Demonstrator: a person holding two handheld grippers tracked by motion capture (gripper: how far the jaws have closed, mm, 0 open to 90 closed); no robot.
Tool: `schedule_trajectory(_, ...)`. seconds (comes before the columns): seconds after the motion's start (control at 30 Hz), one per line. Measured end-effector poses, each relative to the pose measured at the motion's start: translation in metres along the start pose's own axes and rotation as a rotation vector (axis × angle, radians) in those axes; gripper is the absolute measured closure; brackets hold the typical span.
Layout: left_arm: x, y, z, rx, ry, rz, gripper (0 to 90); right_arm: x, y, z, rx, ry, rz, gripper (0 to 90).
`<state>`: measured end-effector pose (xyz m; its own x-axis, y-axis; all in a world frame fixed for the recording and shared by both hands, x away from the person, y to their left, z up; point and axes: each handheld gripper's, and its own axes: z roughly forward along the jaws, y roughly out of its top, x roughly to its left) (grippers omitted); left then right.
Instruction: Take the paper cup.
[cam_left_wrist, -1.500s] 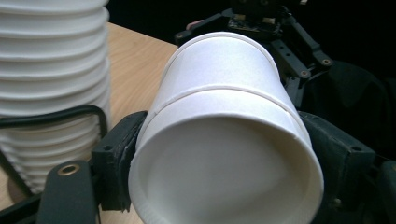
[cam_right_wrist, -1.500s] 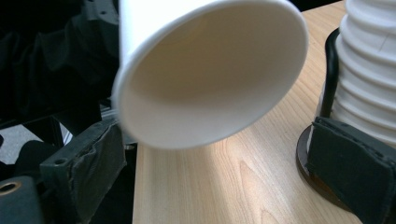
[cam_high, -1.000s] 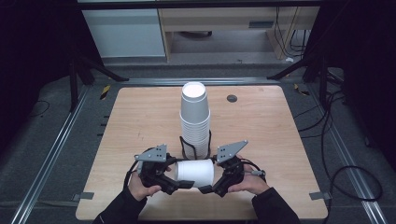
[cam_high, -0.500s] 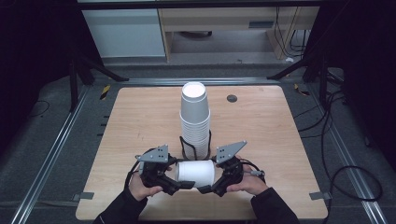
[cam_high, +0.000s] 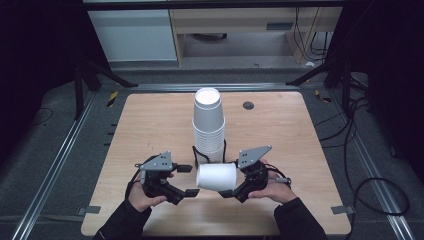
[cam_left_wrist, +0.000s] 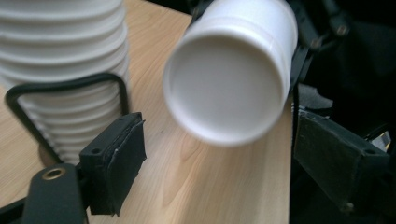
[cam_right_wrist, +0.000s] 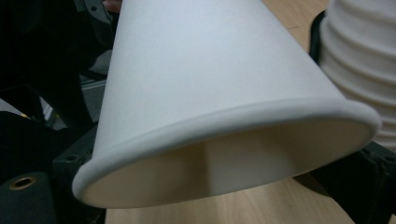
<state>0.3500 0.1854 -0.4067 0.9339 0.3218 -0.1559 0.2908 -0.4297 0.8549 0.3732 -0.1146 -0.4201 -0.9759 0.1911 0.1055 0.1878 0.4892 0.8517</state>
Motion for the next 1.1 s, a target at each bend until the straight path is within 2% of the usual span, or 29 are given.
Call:
schedule_trajectory(0.13, 0.005, -0.004, 0.002, 0.023, 0.018, -0.008, 15.7, -0.004, 0.007, -0.003, 0.06, -0.033, -0.035, 8.5)
schedule_trajectory(0.17, 0.006, -0.006, 0.004, 0.05, 0.025, -0.003, 15.4, -0.005, 0.009, -0.002, 0.078, -0.037, -0.049, 8.5)
schedule_trajectory(0.2, 0.006, -0.006, 0.004, 0.05, 0.025, -0.003, 15.2, -0.005, 0.009, -0.002, 0.078, -0.037, -0.049, 8.5)
schedule_trajectory(0.23, 0.007, -0.007, 0.006, 0.075, 0.031, 0.0, 15.3, -0.005, 0.015, 0.0, 0.122, -0.041, -0.076, 8.5)
schedule_trajectory(0.27, 0.007, -0.007, 0.006, 0.075, 0.031, 0.0, 14.9, -0.005, 0.015, 0.0, 0.122, -0.041, -0.076, 8.5)
schedule_trajectory(0.3, 0.008, -0.009, 0.008, 0.089, 0.031, 0.0, 14.5, -0.005, 0.021, 0.004, 0.161, -0.038, -0.103, 8.5)
schedule_trajectory(0.37, 0.008, -0.009, 0.008, 0.094, 0.036, 0.002, 14.5, -0.004, 0.023, 0.006, 0.174, -0.037, -0.11, 8.5)
schedule_trajectory(0.43, 0.008, -0.009, 0.009, 0.099, 0.031, 0.003, 14.5, -0.004, 0.03, 0.014, 0.212, -0.035, -0.136, 8.5)
schedule_trajectory(0.5, 0.008, -0.009, 0.01, 0.101, 0.027, 0.002, 14.5, -0.004, 0.031, 0.017, 0.225, -0.032, -0.143, 8.4)
schedule_trajectory(0.7, 0.006, -0.009, 0.014, 0.13, 0.021, 0.022, 14.3, 0.0, 0.038, 0.038, 0.318, -0.007, -0.185, 8.4)
schedule_trajectory(0.9, 0.004, -0.01, 0.018, 0.157, 0.011, 0.035, 15.0, 0.003, 0.043, 0.051, 0.352, 0.014, -0.21, 8.4)
schedule_trajectory(1.1, 0.003, -0.01, 0.018, 0.164, -0.006, 0.042, 17.8, 0.006, 0.044, 0.058, 0.372, 0.037, -0.219, 8.4)
